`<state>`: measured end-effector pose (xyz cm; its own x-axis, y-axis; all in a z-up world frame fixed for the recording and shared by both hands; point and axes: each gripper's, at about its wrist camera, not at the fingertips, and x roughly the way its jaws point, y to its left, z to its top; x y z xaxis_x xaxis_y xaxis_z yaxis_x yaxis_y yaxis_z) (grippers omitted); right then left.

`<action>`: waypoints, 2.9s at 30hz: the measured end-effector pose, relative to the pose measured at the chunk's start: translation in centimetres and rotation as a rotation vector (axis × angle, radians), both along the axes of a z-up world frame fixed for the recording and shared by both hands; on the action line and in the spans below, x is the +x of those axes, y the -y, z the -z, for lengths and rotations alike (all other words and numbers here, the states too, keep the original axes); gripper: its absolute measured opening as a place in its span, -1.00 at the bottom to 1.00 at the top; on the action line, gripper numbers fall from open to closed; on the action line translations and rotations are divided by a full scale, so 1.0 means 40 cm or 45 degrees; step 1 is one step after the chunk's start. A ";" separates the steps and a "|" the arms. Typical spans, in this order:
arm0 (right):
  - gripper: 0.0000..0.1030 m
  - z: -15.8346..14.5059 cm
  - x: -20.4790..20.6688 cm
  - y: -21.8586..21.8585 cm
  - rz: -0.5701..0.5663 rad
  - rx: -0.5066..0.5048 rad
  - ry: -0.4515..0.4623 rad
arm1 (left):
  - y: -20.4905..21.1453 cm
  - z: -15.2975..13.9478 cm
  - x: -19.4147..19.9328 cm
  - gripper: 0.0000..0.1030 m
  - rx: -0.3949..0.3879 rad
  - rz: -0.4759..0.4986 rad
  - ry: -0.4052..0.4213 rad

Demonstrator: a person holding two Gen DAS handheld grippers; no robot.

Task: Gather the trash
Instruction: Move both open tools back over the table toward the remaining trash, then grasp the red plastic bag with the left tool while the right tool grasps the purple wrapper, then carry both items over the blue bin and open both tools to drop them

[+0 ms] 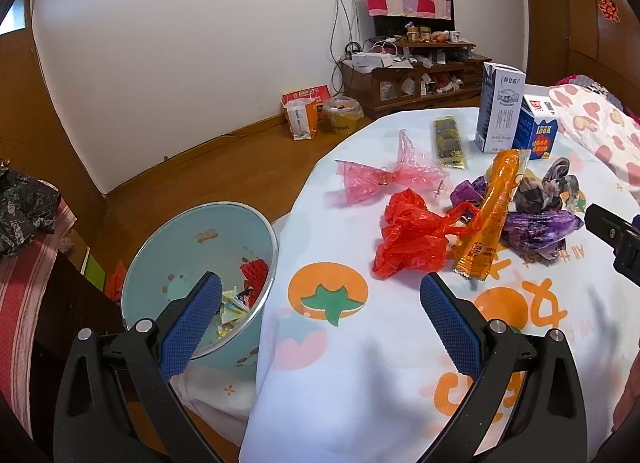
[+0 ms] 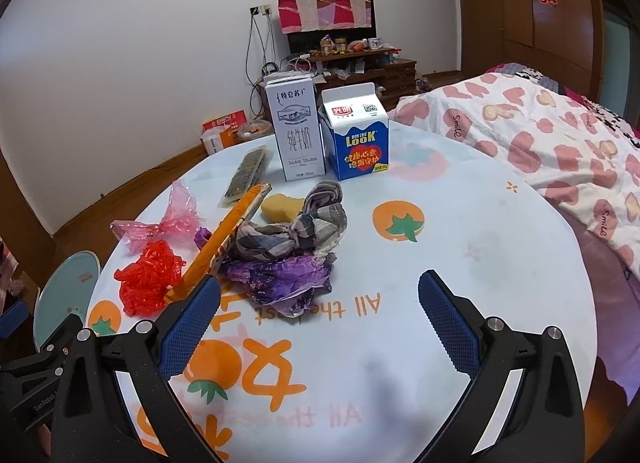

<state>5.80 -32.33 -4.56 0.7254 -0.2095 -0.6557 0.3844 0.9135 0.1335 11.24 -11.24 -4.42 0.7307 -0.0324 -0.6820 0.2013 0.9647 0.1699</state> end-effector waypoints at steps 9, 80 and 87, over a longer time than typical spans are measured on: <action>0.44 0.033 0.009 0.048 0.035 0.046 -0.045 | -0.026 0.022 0.039 0.82 -0.096 -0.001 -0.057; -0.96 -0.109 -0.171 0.185 0.022 0.167 0.209 | 0.028 0.008 -0.015 -0.62 -0.222 0.282 -0.059; -0.96 -0.087 -0.216 0.277 0.149 0.221 0.239 | 0.042 0.010 0.039 -0.05 -0.258 0.243 -0.060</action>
<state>-2.84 -43.41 -1.09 0.8152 -0.1950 -0.5454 0.4396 0.8215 0.3633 12.80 -12.93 -4.81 0.6657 -0.3057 -0.6808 0.3858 0.9219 -0.0367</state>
